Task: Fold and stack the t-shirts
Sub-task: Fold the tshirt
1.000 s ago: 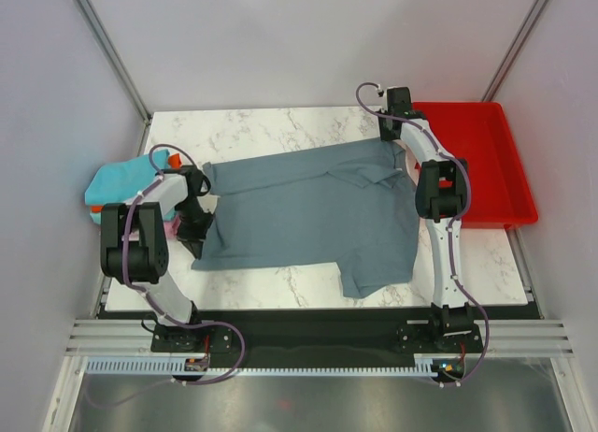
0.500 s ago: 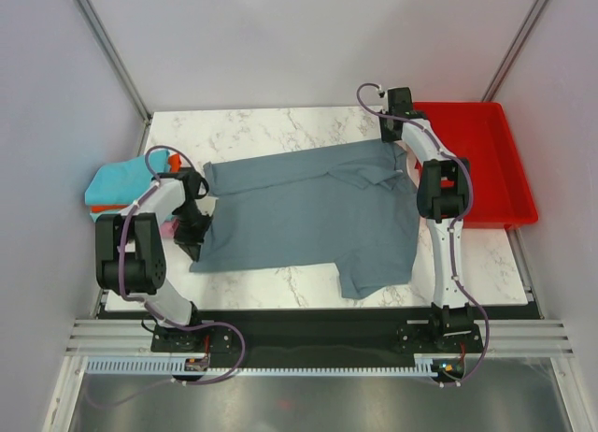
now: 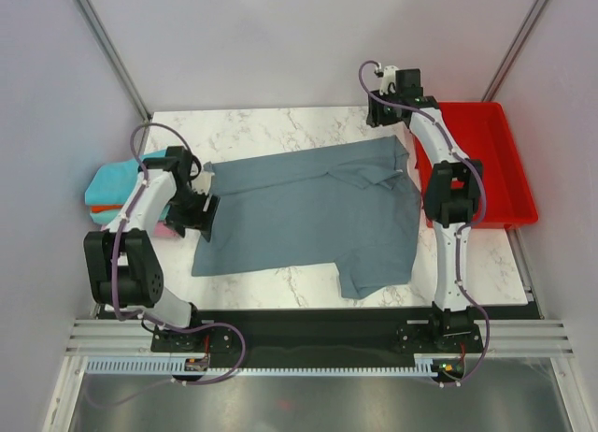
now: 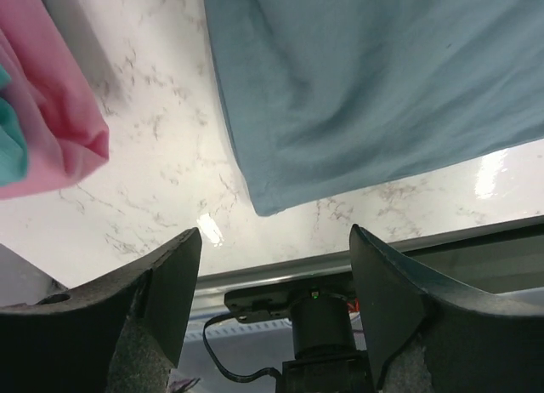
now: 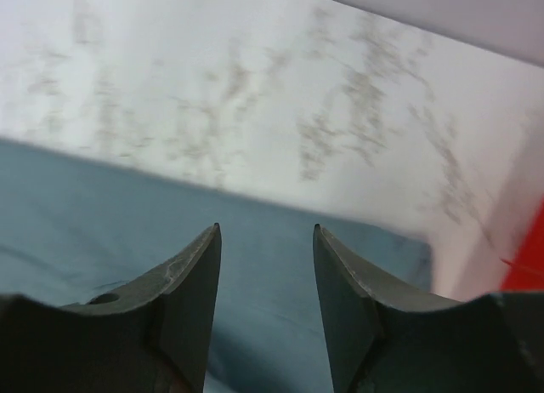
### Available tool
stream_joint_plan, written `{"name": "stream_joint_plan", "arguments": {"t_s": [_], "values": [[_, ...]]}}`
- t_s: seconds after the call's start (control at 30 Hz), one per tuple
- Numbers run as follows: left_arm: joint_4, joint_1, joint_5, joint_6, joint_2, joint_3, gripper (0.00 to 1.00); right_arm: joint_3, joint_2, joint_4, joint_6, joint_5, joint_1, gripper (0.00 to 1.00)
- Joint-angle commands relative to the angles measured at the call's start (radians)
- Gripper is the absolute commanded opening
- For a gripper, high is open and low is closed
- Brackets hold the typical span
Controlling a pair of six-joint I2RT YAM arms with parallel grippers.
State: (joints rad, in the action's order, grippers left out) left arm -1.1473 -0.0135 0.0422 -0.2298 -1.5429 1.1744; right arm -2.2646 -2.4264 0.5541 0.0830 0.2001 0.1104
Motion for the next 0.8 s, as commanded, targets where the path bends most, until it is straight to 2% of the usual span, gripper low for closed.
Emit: {"name": "stream_joint_plan", "arguments": {"t_s": [0.0,0.03,0.07,0.27,0.37,0.53,0.57,0.77], "values": [[-0.015,0.003,0.097,-0.023,-0.042,0.103,0.77,-0.015,0.067,0.013,-0.005,0.347,0.069,0.56],[-0.015,0.001,0.097,-0.023,-0.071,0.116,0.77,-0.018,0.052,0.017,-0.014,0.46,0.08,0.57],[-0.015,0.001,0.097,-0.023,-0.08,0.123,0.77,-0.022,0.043,0.021,-0.025,0.511,0.104,0.58],[-0.015,0.102,0.097,-0.023,-0.163,0.123,0.77,-0.104,-0.083,0.006,-0.202,0.723,0.178,0.58],[-0.015,0.15,0.097,-0.023,-0.212,0.136,0.77,-0.095,-0.117,-0.046,-0.264,0.726,0.196,0.58],[-0.015,0.17,0.097,-0.023,-0.292,0.174,0.77,-0.053,-0.169,-0.111,-0.354,0.737,0.196,0.59],[0.051,0.17,0.34,0.021,-0.304,0.185,0.69,-0.047,-0.175,-0.112,-0.361,0.737,0.198,0.59],[0.047,0.172,0.347,0.029,-0.362,0.229,0.71,-0.032,-0.247,-0.12,-0.411,0.67,0.193,0.61]]}}
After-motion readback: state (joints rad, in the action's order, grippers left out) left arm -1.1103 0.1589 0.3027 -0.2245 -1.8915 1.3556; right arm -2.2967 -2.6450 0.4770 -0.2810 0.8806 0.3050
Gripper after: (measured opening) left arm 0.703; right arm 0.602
